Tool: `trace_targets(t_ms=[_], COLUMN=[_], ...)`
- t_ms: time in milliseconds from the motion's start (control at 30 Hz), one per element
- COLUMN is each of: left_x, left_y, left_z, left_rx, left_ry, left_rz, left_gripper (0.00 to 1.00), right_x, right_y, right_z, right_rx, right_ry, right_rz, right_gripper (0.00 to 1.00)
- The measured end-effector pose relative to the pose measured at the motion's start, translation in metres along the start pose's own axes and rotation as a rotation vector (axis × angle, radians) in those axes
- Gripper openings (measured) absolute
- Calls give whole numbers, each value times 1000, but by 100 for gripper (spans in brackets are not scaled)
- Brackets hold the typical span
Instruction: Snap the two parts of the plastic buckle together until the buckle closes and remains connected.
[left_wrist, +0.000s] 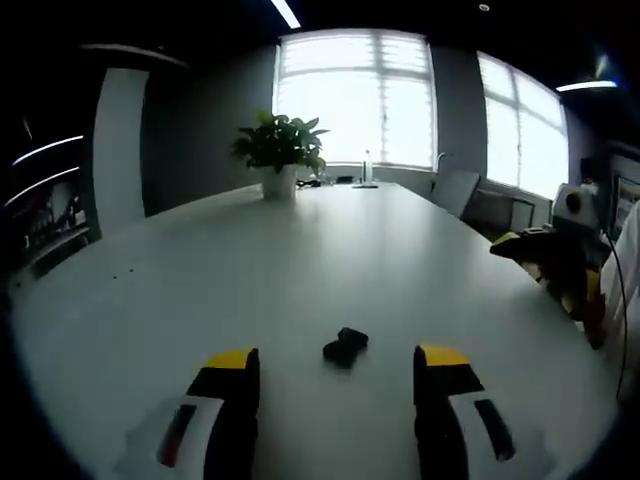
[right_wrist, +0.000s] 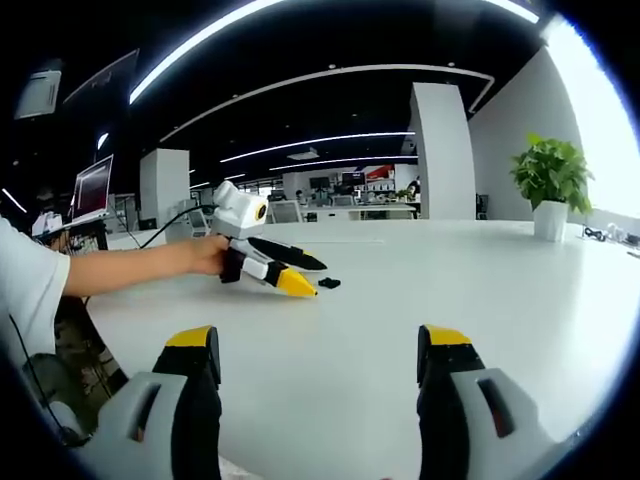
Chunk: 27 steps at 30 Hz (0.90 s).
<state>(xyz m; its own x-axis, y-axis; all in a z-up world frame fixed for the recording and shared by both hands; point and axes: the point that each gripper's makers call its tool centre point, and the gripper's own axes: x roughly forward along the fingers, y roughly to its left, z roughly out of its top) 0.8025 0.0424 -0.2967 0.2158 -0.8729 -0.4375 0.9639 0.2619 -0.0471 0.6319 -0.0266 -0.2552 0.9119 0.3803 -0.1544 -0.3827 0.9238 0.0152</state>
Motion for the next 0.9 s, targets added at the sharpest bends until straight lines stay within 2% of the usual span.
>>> trace_targets(t_ms=[500, 667, 900], left_x=[6, 6, 2], left_y=[-8, -12, -12], left_z=[2, 2, 2], left_rx=[30, 14, -1], left_ry=[7, 3, 1], left_rz=[-33, -53, -53], left_gripper=[49, 37, 34], right_x=[-6, -7, -8], right_y=[-6, -8, -7], right_z=[-5, -5, -6], right_rx=[12, 19, 24], right_ry=[7, 5, 5], right_rz=[-17, -20, -17], right_gripper=[80, 80, 80])
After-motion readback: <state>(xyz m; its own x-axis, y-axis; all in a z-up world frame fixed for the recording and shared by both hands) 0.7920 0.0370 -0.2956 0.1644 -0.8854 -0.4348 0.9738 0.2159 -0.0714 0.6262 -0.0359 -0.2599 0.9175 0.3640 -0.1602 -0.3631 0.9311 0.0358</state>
